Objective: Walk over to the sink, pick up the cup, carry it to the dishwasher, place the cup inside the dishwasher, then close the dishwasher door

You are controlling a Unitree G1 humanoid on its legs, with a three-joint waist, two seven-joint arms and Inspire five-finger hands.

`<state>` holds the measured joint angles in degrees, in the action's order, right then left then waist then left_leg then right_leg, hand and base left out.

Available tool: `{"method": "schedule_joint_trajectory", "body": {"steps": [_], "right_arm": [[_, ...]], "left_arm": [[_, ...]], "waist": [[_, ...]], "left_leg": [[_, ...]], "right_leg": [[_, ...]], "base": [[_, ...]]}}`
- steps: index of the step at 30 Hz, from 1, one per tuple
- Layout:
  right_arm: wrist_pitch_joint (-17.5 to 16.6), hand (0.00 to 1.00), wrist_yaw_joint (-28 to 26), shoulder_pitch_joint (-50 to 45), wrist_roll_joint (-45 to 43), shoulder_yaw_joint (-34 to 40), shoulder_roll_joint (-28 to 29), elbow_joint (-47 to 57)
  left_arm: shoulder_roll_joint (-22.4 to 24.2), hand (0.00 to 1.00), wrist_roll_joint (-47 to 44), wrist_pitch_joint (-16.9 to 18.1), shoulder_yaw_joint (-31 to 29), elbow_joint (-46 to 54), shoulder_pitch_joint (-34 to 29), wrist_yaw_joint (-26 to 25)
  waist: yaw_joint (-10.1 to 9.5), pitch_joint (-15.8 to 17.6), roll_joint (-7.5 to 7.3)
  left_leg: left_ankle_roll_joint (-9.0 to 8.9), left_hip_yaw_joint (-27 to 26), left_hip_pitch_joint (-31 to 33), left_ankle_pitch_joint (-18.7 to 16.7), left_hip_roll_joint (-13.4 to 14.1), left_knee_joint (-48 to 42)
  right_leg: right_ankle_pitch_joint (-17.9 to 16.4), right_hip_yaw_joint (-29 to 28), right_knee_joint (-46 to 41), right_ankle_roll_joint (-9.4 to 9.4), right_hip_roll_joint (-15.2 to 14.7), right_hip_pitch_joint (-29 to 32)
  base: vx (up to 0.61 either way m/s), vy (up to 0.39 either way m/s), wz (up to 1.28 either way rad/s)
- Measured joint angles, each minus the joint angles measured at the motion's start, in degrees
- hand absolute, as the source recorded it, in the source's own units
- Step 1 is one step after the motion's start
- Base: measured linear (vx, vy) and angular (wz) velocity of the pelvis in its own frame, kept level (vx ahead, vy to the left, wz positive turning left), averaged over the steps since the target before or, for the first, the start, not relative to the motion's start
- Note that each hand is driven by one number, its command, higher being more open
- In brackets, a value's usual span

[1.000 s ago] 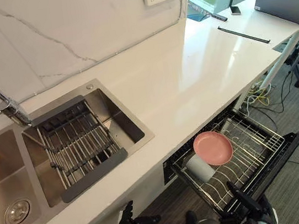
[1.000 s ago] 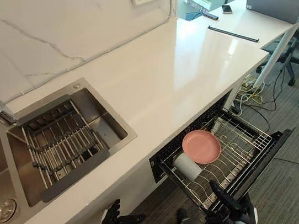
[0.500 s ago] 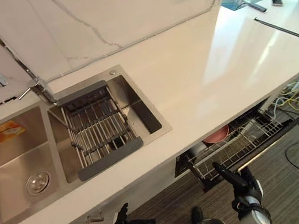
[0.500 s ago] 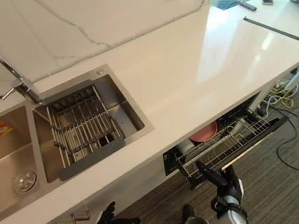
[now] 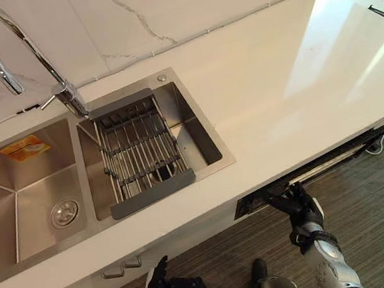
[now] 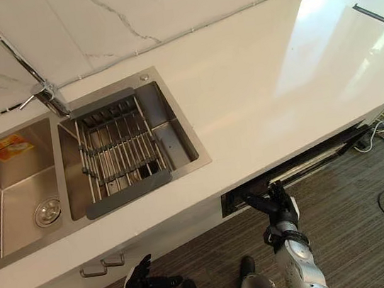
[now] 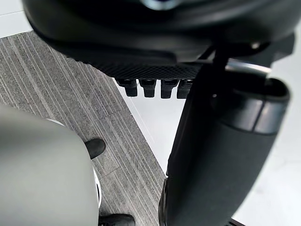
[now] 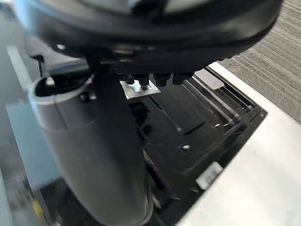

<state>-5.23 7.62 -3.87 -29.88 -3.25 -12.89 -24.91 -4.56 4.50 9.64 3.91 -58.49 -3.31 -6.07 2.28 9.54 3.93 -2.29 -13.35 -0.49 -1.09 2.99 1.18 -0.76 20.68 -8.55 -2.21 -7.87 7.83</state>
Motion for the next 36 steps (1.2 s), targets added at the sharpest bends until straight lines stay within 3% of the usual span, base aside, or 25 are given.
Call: {"method": "schedule_joint_trajectory", "body": {"steps": [8, 21, 25, 29, 36], "right_arm": [[0.5, 1.0, -1.8, 6.2, 7.8, -8.7, -7.9, -6.1], [0.5, 1.0, -3.6, 5.4, 11.6, -8.8, -9.8, -6.2], [0.5, 1.0, -4.3, 1.1, 14.4, -6.8, -9.8, -2.8], [-2.2, 1.0, -10.1, -5.4, 20.6, -7.2, -7.9, 4.4], [-4.2, 1.0, -12.8, -7.6, 27.7, -7.8, -1.2, 0.1]], "left_arm": [[-0.7, 1.0, 0.0, 1.0, 2.2, 0.0, 0.1, 0.2], [-1.0, 1.0, 0.0, 1.5, 2.8, 0.1, 0.1, 0.1], [-1.0, 1.0, 0.0, 1.4, 2.7, 0.1, 0.2, 0.0], [-1.4, 1.0, 0.1, 1.1, 2.4, 0.0, 0.4, -0.1], [-1.5, 1.0, 1.1, 0.7, 2.2, 0.0, 0.5, -0.1]], "waist": [[0.0, 0.0, -0.06], [0.24, 0.1, -0.17], [0.27, 0.2, -0.41], [0.73, 0.3, -2.02], [0.1, -0.8, -3.69]], "left_leg": [[-0.16, 0.2, 0.3, 0.1, 0.2, 0.0], [-1.11, 3.7, 1.3, 1.7, 1.4, 0.1], [-1.22, 5.5, 1.1, 1.7, 1.6, 0.2], [-1.42, 7.1, 0.4, 1.8, 1.8, 0.2], [-1.47, 9.2, -0.5, 1.9, 1.6, 0.2]], "right_leg": [[-0.1, 0.0, 0.0, 0.19, 0.7, 0.3], [0.9, 3.0, 2.3, 1.39, 2.1, -1.0], [0.7, 4.7, 2.8, 1.5, 2.3, -2.3], [0.0, 6.2, 2.9, 1.56, 2.4, -3.9], [-0.3, 8.2, 2.9, 1.42, 1.7, -5.9]], "base": [[0.0, -0.003, 0.0], [-0.03, -0.031, 0.1], [0.0, -0.024, 0.22], [0.0, -0.028, 0.19], [-0.01, -0.004, 0.17]]}}
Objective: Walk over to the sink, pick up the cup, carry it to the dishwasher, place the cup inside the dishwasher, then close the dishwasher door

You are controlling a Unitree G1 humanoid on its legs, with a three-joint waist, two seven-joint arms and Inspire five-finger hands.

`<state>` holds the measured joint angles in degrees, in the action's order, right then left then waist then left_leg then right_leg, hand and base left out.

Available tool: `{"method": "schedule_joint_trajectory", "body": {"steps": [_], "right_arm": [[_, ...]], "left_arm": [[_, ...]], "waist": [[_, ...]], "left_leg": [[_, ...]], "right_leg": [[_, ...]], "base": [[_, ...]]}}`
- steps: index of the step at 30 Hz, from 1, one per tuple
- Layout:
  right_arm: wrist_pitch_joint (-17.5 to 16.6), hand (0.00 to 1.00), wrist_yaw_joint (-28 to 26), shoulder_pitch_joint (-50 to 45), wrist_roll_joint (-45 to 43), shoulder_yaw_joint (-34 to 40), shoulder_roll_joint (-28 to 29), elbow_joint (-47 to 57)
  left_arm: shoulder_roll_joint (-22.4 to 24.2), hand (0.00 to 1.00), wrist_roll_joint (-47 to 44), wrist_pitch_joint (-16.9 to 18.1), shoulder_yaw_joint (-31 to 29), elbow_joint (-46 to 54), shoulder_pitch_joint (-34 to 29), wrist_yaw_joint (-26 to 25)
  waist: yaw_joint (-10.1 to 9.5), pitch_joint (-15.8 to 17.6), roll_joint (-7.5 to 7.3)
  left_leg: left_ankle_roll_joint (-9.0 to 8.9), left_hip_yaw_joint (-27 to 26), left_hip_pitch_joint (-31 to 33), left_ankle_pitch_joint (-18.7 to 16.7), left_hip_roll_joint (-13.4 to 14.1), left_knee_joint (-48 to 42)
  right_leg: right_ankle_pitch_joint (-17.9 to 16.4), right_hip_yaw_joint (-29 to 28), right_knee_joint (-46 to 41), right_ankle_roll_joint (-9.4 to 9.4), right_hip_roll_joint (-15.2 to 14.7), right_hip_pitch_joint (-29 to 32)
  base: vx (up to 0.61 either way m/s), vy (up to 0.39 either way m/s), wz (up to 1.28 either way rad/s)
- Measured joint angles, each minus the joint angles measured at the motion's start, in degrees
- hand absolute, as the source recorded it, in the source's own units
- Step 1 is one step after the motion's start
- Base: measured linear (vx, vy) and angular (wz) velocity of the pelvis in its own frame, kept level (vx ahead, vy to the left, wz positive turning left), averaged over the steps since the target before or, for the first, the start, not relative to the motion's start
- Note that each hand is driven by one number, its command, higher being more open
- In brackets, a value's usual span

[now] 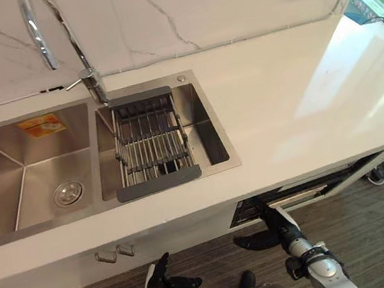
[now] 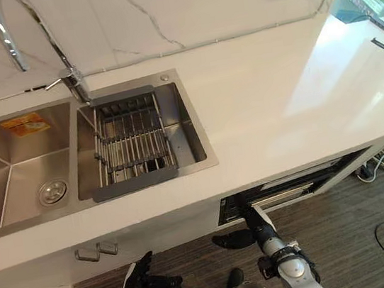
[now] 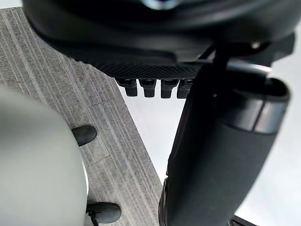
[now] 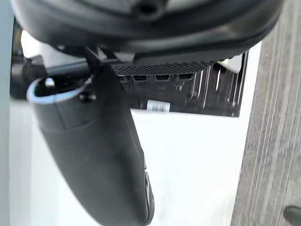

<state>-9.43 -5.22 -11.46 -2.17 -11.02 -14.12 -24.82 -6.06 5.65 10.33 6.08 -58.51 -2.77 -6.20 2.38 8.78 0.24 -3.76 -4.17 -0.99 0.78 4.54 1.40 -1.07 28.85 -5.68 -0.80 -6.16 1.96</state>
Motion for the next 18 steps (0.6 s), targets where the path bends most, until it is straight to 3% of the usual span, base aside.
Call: {"method": "schedule_joint_trajectory", "body": {"steps": [9, 18], "right_arm": [[0.3, 1.0, 3.5, 0.2, 6.3, 5.0, 4.2, -15.3], [2.3, 1.0, 8.0, 0.8, 10.8, 11.0, 5.6, -22.8]], "left_arm": [[-0.1, 1.0, -0.1, -0.1, -0.1, -0.1, -0.3, 0.0], [-0.1, 1.0, -0.3, -0.1, -1.2, -0.4, -0.8, 0.0]], "waist": [[-0.12, -0.7, -0.26], [-0.1, -1.7, -0.83]], "left_leg": [[-0.01, 0.3, -1.0, 0.0, 0.0, 0.4], [-0.06, 1.5, -1.9, 0.1, -0.2, 0.5]], "right_leg": [[-0.1, 0.2, 0.0, -0.16, -0.1, -1.1], [-0.2, 1.5, 0.7, -0.27, -0.1, -2.8]], "base": [[0.0, 0.0, 0.01], [0.01, -0.007, 0.07]]}}
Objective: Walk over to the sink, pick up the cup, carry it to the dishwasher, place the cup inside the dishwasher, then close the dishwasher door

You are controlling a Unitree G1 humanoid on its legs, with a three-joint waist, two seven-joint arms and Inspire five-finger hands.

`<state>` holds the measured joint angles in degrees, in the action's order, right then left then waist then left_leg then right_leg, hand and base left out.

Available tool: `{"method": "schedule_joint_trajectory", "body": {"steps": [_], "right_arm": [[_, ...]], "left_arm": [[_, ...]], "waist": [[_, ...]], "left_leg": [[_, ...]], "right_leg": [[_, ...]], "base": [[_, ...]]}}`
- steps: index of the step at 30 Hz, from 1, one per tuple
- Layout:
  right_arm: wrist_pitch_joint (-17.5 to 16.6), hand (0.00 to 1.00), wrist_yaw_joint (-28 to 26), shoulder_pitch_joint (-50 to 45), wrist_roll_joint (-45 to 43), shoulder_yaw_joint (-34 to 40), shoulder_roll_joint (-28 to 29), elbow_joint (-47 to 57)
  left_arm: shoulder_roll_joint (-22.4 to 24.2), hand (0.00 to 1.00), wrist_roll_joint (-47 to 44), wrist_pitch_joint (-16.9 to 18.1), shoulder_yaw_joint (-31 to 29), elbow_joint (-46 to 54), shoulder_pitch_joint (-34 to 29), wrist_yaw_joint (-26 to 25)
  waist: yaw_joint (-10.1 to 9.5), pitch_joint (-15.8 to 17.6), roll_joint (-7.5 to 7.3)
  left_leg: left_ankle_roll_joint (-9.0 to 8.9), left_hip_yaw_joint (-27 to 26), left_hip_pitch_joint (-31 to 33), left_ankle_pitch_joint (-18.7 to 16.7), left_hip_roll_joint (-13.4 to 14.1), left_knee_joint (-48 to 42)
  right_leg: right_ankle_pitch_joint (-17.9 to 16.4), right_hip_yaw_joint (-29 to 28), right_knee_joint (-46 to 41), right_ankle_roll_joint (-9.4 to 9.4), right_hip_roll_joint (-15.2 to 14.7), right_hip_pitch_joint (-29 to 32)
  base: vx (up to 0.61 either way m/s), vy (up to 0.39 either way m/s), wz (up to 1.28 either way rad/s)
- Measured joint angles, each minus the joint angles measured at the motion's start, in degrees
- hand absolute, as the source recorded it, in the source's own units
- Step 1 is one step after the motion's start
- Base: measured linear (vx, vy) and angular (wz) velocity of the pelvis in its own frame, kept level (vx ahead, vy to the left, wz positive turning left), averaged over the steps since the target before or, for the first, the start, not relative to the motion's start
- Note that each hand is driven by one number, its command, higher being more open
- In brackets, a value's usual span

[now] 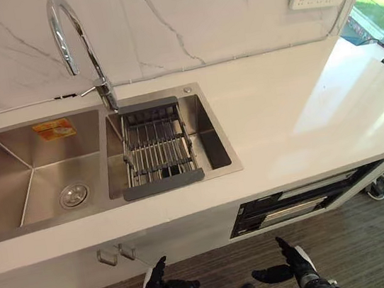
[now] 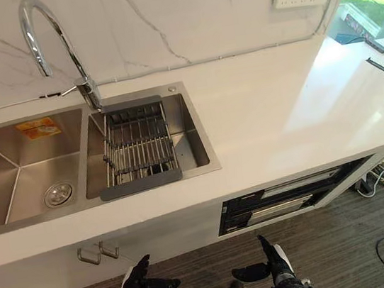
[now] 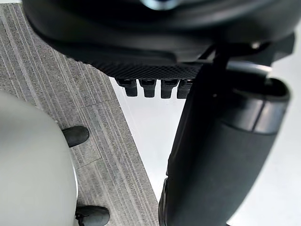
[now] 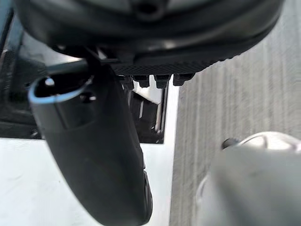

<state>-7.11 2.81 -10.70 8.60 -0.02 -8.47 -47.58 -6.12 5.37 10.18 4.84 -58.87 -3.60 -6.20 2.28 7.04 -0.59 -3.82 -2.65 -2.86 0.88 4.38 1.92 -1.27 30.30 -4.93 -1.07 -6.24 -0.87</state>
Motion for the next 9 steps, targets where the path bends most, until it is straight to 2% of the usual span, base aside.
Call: {"method": "schedule_joint_trajectory", "body": {"steps": [9], "right_arm": [[0.8, 1.0, 0.5, 1.0, 0.1, 4.3, 1.3, -3.9]], "left_arm": [[-0.2, 1.0, -1.0, 0.0, -1.3, 0.2, -0.4, 0.1]], "waist": [[-0.01, -0.2, 0.02]], "left_leg": [[-0.04, 0.2, 0.0, 0.0, 0.0, 0.3]], "right_leg": [[-0.3, 0.2, 0.0, -0.24, 0.0, 0.0]], "base": [[0.0, -0.001, 0.01]]}}
